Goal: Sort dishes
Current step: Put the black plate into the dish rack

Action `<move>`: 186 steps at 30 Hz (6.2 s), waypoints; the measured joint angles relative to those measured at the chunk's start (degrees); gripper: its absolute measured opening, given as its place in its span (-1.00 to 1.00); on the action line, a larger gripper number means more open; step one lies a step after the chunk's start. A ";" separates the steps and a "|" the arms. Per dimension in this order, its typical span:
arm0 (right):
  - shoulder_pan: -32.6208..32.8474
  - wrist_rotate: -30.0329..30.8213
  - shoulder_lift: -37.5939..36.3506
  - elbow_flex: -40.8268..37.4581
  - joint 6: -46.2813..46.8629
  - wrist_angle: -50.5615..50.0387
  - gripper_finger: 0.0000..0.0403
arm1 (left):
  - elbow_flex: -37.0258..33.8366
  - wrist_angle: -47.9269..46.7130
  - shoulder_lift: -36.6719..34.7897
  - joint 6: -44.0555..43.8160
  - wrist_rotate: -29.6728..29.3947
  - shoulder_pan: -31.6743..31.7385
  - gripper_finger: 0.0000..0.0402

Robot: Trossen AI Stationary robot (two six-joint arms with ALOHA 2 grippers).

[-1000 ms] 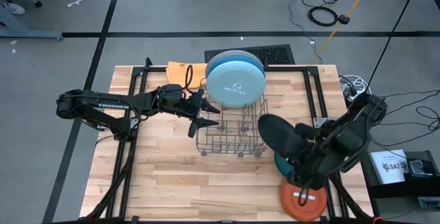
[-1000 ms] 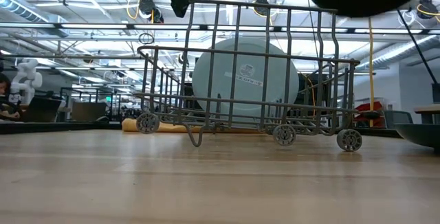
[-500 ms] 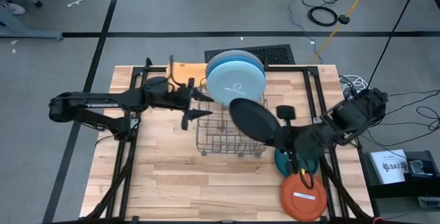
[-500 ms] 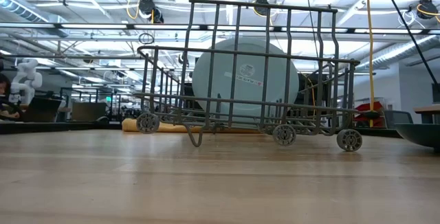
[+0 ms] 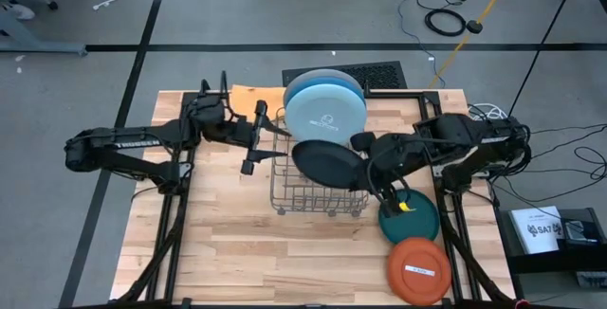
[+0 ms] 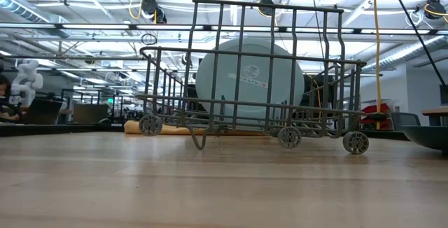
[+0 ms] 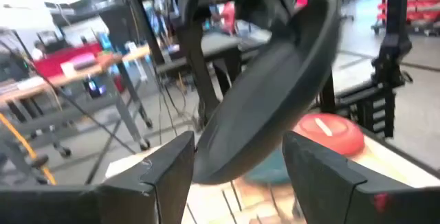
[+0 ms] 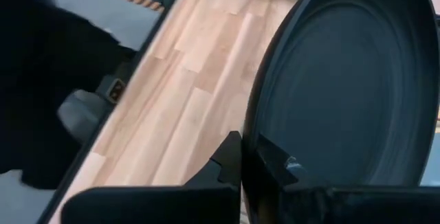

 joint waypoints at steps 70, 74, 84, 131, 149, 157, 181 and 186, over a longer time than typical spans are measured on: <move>-4.56 5.75 -8.42 -0.02 8.00 2.58 0.23 | 9.69 11.40 31.20 -27.73 57.15 21.78 -0.96; -4.58 5.87 -7.94 -0.02 9.12 2.54 0.23 | 10.83 10.60 34.89 -29.96 58.29 23.54 -0.96; -4.36 5.78 -7.49 -0.02 10.49 2.68 0.23 | 11.47 11.09 39.41 -31.38 55.70 25.74 -0.96; -14.75 16.14 11.08 -0.13 3.87 -6.11 0.22 | 11.47 17.68 39.58 -24.31 59.85 23.60 -0.72; -25.28 -3.46 11.24 -3.55 0.87 -0.56 -0.11 | 11.47 18.78 39.56 -24.25 61.35 23.29 -0.72; -26.52 -4.62 11.26 -10.85 0.45 5.52 -0.15 | 11.47 19.06 39.56 -24.25 61.33 23.29 -0.72; -26.95 -19.30 8.44 -13.54 -5.09 0.29 -0.95 | 11.47 48.60 37.20 -48.22 65.12 25.50 -0.72; -27.03 -20.86 8.56 -13.64 -5.26 -2.26 -0.96 | 11.52 48.65 34.87 -48.33 65.36 27.46 -0.72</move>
